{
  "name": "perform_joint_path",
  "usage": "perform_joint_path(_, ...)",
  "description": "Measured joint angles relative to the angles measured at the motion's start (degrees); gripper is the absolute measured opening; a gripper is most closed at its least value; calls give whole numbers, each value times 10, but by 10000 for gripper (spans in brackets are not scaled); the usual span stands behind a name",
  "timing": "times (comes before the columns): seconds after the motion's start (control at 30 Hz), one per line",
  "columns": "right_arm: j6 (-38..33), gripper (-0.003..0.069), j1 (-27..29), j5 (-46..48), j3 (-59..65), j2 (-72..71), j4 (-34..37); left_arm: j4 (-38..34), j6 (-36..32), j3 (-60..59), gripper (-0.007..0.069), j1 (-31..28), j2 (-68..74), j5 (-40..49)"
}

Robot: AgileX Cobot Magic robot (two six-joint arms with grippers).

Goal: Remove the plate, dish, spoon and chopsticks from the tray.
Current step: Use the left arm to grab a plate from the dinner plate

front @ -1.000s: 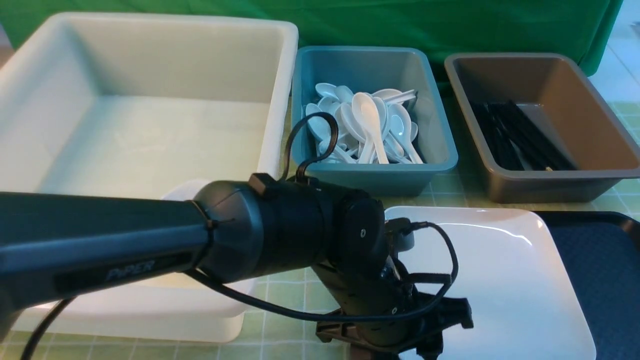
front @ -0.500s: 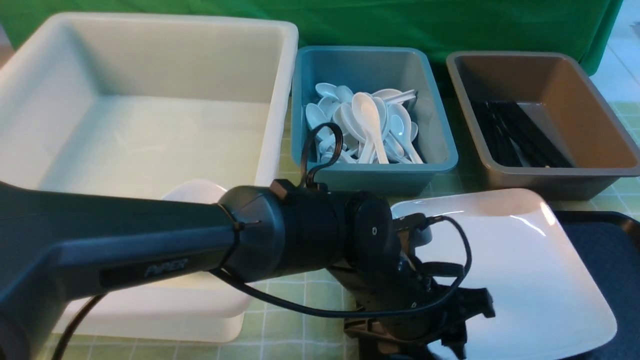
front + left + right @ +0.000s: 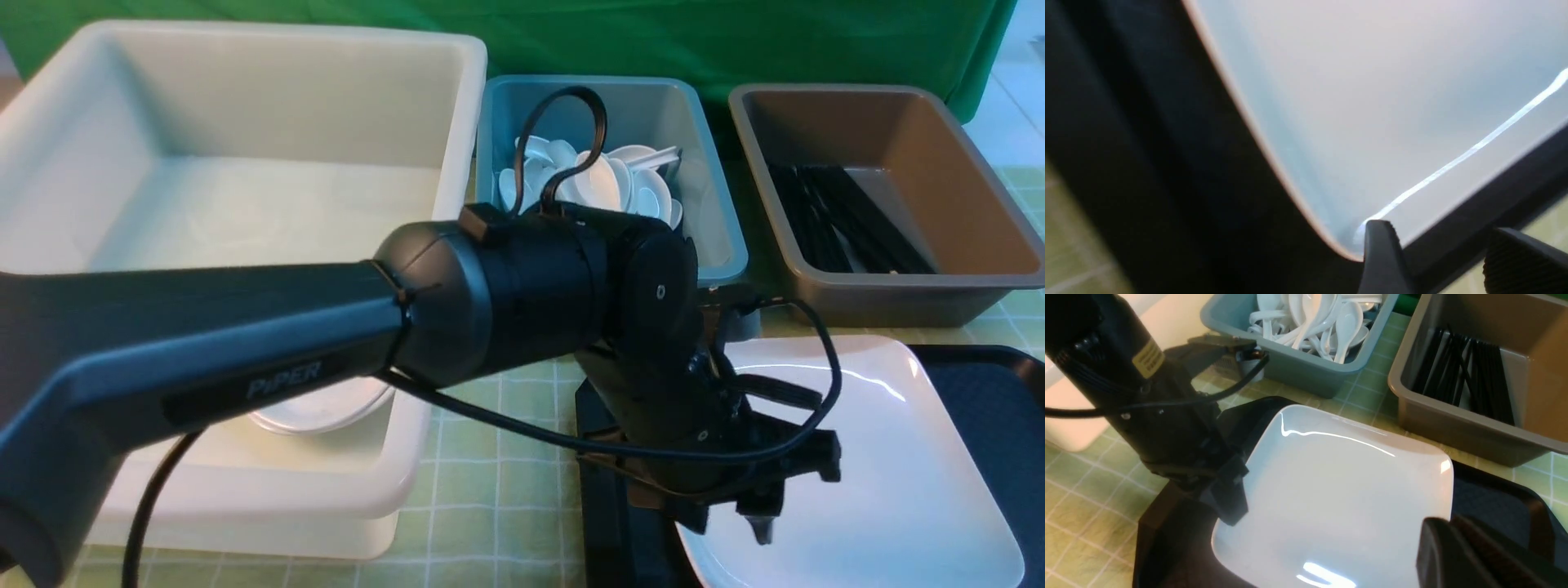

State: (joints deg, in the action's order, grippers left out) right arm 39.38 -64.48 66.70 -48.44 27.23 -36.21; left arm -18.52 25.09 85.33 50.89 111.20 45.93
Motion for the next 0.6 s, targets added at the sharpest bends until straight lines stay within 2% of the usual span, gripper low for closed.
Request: perform_joint_path(0.6, 0, 33, 0, 0, 0, 0, 0, 36, 37, 9, 438, -2, 54, -3)
